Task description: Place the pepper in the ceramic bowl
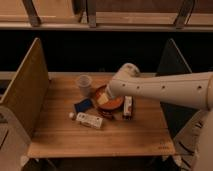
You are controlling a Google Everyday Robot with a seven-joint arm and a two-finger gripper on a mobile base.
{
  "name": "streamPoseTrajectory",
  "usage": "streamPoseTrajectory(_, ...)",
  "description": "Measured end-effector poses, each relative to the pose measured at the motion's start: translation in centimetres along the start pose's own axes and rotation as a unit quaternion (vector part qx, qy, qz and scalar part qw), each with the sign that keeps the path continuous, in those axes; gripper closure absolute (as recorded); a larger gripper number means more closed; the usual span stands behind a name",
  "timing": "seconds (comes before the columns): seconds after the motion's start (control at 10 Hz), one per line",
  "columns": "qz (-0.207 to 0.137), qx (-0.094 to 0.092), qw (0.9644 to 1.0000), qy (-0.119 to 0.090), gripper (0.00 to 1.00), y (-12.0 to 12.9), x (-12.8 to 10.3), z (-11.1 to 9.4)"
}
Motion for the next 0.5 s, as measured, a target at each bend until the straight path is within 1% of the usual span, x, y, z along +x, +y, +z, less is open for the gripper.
streamPoseTrajectory(0.1,0.028,0.005,0.9996,0.0,0.2,-0.6,1.5,-0.4)
streamPoseTrajectory(0.2,0.046,0.007,0.9989,0.001,0.2,-1.0,2.5,-0.6)
streamPoseTrajectory(0.3,0.051,0.008,0.9987,0.001,0.2,-1.1,2.8,-0.7)
streamPoseTrajectory(0.4,0.043,0.008,0.9991,0.001,0.2,-0.6,2.4,-0.7)
streamPoseTrajectory(0.5,0.02,0.006,0.9998,0.006,0.2,0.7,1.9,-0.5)
